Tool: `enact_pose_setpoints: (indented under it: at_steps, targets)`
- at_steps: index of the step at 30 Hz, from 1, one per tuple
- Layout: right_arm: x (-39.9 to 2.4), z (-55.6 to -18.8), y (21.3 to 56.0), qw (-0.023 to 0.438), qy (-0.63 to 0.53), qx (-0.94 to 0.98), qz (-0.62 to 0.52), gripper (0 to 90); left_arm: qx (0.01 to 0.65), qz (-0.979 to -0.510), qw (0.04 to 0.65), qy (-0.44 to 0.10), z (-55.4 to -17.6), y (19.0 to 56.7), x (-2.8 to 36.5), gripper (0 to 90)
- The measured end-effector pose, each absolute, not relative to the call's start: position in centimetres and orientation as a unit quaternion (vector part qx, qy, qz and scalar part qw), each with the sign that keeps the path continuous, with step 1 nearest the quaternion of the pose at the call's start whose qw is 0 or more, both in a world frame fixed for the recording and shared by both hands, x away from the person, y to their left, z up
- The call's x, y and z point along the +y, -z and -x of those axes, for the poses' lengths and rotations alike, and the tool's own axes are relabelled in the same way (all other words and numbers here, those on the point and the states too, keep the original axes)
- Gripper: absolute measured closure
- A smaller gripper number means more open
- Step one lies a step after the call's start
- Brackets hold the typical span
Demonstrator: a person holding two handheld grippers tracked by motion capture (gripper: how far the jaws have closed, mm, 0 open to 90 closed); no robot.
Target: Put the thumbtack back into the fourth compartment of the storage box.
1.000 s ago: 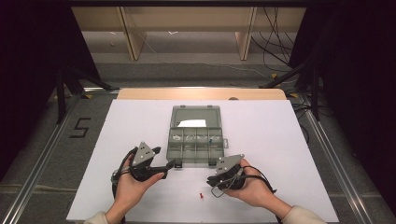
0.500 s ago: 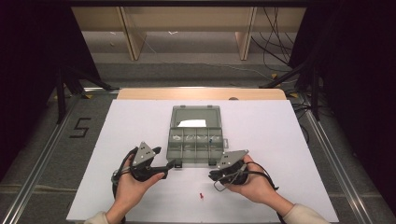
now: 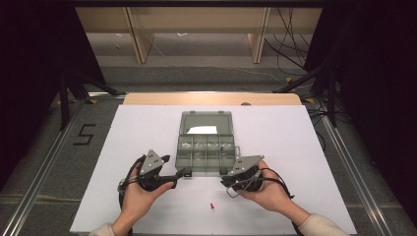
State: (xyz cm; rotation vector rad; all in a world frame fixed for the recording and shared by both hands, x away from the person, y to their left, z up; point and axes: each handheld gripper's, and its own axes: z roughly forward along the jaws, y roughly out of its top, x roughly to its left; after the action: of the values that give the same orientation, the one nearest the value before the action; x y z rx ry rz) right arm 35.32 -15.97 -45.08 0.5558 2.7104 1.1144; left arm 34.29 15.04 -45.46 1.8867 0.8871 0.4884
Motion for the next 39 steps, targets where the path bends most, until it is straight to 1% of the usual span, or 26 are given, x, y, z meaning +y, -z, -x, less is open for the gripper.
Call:
enact_pose_setpoints:
  at_steps: [1, 3, 12, 15, 16, 17, 23, 39]
  targets:
    - [-15.9, -35.3, 45.2, 0.085, -0.379, 0.902, -0.188, 83.9, 0.361, -0.775, 0.479, -0.202, -34.3, 45.5, 15.1, 27.4]
    - [-16.0, -35.4, 45.1, 0.079, -0.374, 0.905, -0.187, 83.9, 0.363, -0.774, 0.479, -0.201, -34.3, 45.5, 15.1, 27.4]
    - [-16.1, -35.7, 44.9, 0.09, -0.382, 0.899, -0.194, 83.9, 0.355, -0.779, 0.474, -0.207, -34.4, 45.5, 15.1, 27.4]
    - [-16.2, -35.8, 44.8, 0.088, -0.381, 0.9, -0.192, 83.9, 0.354, -0.78, 0.473, -0.208, -34.4, 45.4, 15.1, 27.4]
    - [-16.2, -35.9, 44.7, 0.088, -0.381, 0.9, -0.193, 83.9, 0.362, -0.776, 0.475, -0.204, -34.3, 45.5, 15.0, 27.4]
    - [-16.2, -35.9, 44.8, 0.094, -0.386, 0.897, -0.194, 83.9, 0.356, -0.778, 0.475, -0.208, -34.4, 45.4, 15.1, 27.4]
    - [-16.3, -36.2, 44.6, 0.093, -0.385, 0.897, -0.199, 83.9, 0.355, -0.778, 0.474, -0.209, -34.4, 45.4, 15.1, 27.4]
    - [-16.9, -37.7, 43.8, 0.106, -0.391, 0.889, -0.214, 83.9, 0.361, -0.775, 0.476, -0.206, -34.3, 45.4, 14.9, 27.4]
